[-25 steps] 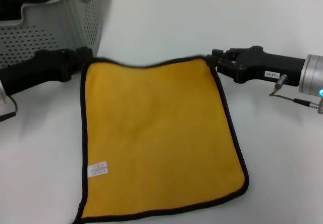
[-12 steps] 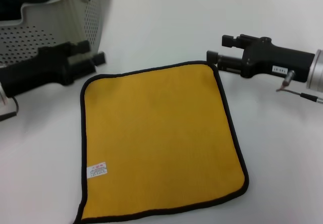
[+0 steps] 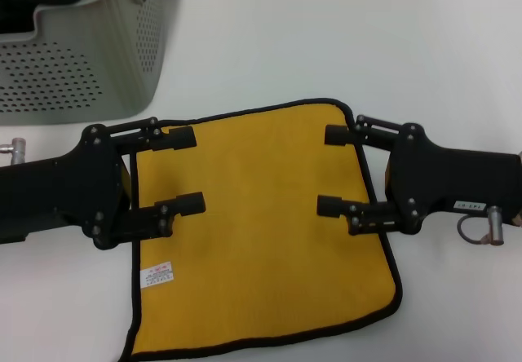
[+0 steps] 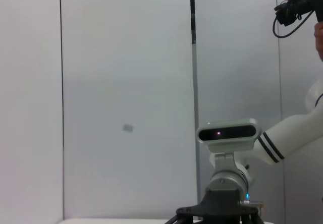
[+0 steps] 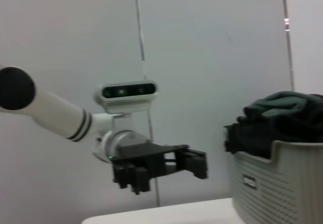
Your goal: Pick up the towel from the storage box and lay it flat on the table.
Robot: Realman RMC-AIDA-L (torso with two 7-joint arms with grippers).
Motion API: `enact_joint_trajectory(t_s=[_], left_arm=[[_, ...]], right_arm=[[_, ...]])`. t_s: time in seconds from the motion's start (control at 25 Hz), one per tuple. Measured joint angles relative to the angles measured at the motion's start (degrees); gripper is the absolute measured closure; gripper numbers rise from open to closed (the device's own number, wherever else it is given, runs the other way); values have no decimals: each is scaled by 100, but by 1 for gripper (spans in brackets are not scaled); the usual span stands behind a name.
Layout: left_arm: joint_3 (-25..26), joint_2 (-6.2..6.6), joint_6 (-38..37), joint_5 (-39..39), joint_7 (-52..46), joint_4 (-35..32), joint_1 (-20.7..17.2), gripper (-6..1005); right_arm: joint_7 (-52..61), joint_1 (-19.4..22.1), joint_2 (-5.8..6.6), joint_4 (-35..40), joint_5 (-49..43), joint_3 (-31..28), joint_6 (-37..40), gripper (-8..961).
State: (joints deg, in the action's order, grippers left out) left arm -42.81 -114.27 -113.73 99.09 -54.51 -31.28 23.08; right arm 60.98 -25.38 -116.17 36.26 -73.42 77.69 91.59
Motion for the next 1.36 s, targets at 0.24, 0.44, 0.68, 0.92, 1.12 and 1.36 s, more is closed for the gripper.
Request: enact_joint_trajectory(t_s=[0.24, 0.44, 0.68, 0.92, 1.12, 1.36], left_arm=[[-44, 97, -11, -7, -217, 3, 59, 331], [-22, 112, -10, -23, -274, 4, 84, 332], [-9, 109, -9, -33, -305, -10, 70, 331], [-7, 107, -6, -24, -336, -5, 67, 330], [-33, 110, -14, -5, -339, 5, 61, 330], [-97, 117, -34, 12, -345, 21, 71, 330]], right_arm=[[18, -147, -3, -63, 163, 368, 26, 85], [0, -216, -2, -67, 210, 467, 22, 85], [-5, -228, -2, -66, 232, 500, 74, 85], [-7, -230, -2, -66, 240, 560, 85, 85], [2, -234, -2, -53, 241, 633, 89, 85], [18, -275, -2, -28, 250, 718, 87, 85]])
